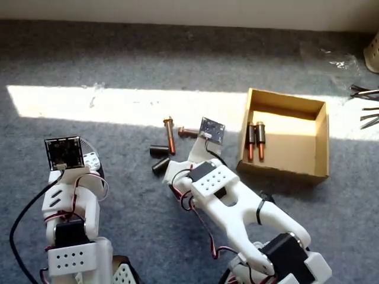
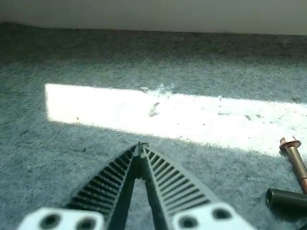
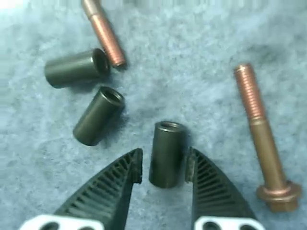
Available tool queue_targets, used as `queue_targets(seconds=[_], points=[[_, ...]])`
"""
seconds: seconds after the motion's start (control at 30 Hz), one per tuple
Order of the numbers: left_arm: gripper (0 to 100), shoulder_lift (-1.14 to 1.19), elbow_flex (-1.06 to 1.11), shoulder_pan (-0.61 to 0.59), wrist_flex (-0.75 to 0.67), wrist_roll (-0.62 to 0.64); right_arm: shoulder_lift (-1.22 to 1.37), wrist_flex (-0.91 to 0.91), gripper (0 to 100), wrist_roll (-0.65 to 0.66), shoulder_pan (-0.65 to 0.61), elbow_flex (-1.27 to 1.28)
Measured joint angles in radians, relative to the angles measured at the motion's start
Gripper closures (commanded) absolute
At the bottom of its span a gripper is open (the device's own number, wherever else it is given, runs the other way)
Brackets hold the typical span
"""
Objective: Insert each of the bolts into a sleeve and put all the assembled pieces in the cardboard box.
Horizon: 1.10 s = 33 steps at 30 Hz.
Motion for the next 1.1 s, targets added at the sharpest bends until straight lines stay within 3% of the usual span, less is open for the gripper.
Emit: queue_targets(seconds=[0.43,0.67,1.1], points=[[99,0.0,0.0,0.0,0.0,0.0,0.018,-0.002,92.3,0.003,0.058,-0.002],[99,0.0,0.0,0.0,0.0,0.0,0.143,-0.009,92.2,0.081,0.064,-0.026],[99,0.0,0.0,0.0,0.0,0.0,0.173,0.242,92.2,0.465,0.066,-0.199]])
